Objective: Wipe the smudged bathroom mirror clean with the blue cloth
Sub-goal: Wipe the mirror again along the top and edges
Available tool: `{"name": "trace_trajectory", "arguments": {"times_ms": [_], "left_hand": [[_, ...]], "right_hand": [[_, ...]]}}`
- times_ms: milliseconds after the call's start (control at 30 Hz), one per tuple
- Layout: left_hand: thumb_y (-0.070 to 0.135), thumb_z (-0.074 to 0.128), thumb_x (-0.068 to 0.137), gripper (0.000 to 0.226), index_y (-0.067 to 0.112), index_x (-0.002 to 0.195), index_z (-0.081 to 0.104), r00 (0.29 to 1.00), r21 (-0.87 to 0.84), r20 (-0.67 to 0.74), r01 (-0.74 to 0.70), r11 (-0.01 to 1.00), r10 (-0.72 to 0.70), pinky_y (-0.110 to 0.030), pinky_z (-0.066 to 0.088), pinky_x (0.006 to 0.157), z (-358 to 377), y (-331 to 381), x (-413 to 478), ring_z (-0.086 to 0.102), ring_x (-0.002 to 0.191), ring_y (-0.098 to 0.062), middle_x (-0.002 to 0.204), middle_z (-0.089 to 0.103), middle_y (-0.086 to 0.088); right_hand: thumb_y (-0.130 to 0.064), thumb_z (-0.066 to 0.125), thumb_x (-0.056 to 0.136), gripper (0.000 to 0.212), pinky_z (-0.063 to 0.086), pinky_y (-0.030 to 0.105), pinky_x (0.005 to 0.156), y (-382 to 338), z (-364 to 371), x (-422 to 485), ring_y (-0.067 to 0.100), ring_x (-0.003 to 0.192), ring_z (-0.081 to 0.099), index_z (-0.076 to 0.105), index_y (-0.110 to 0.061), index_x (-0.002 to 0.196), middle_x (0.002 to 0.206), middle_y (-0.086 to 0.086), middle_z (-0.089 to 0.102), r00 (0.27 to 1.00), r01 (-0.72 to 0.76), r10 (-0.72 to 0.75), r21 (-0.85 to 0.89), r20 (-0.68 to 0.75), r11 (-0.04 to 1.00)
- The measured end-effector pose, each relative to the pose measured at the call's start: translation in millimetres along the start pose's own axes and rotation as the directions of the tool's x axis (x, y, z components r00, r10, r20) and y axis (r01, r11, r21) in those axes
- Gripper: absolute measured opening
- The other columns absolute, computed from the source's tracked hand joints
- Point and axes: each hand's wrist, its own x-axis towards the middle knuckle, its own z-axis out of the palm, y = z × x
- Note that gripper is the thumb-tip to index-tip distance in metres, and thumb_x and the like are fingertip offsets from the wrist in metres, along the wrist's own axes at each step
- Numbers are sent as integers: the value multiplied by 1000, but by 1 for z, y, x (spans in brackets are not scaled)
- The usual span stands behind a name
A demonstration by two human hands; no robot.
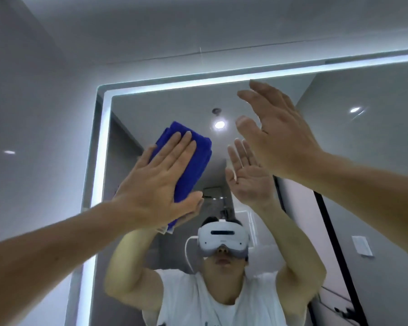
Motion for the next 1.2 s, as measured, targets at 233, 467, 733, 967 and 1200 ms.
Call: {"name": "trace_trajectory", "arguments": {"times_ms": [233, 467, 733, 967, 1200], "left_hand": [[59, 29, 93, 80, 28, 154, -12, 995, -23, 94, 26, 999, -24, -42, 4, 122, -22, -73, 84, -15, 148, -5, 163, -13, 10], [67, 24, 87, 90, 21, 154, -13, 988, -18, 1, 156, 988, -156, -47, 6, 122, -5, -24, 42, -12, 150, -12, 164, -10, 3], [61, 32, 92, 80, 25, 156, 0, 960, -2, 58, -274, 962, 273, -38, 6, 121, -10, -36, -19, -4, 150, -8, 164, 3, 5], [57, 32, 94, 83, 18, 156, -8, 956, -47, 55, 291, 955, -289, -46, 6, 122, -16, -72, 54, -10, 150, -14, 165, -7, 3], [60, 32, 94, 78, 19, 157, 12, 960, -28, 68, -269, 963, 271, -55, 21, 116, 14, 41, -129, 7, 151, -22, 164, 10, 1]], "right_hand": [[-46, 25, 90, 63, 14, 42, 119, -15, 17, -8, 13, 148, 10, 28, -29, 151, 161, -8, 16, 999, -18, 19, -9, 49, 1000], [-41, 32, 96, 57, 11, 40, 118, -26, 28, -14, 12, 148, 8, 28, -29, 151, 161, -8, 16, 998, -26, 26, 0, 48, 1000], [-45, 25, 91, 61, 9, 33, 116, -38, 23, -31, 11, 148, 8, 30, -29, 149, 160, -7, 17, 997, 0, 5, -69, 80, 998], [-45, 25, 91, 61, 12, 38, 117, -31, 13, -36, 10, 148, 9, 30, -29, 149, 160, -8, 18, 998, -22, 26, -87, 52, 996], [-39, 31, 93, 57, 8, 27, 109, -33, 17, -53, 13, 145, 16, 30, -30, 149, 157, -4, 25, 996, -80, 80, -5, 28, 997]]}}
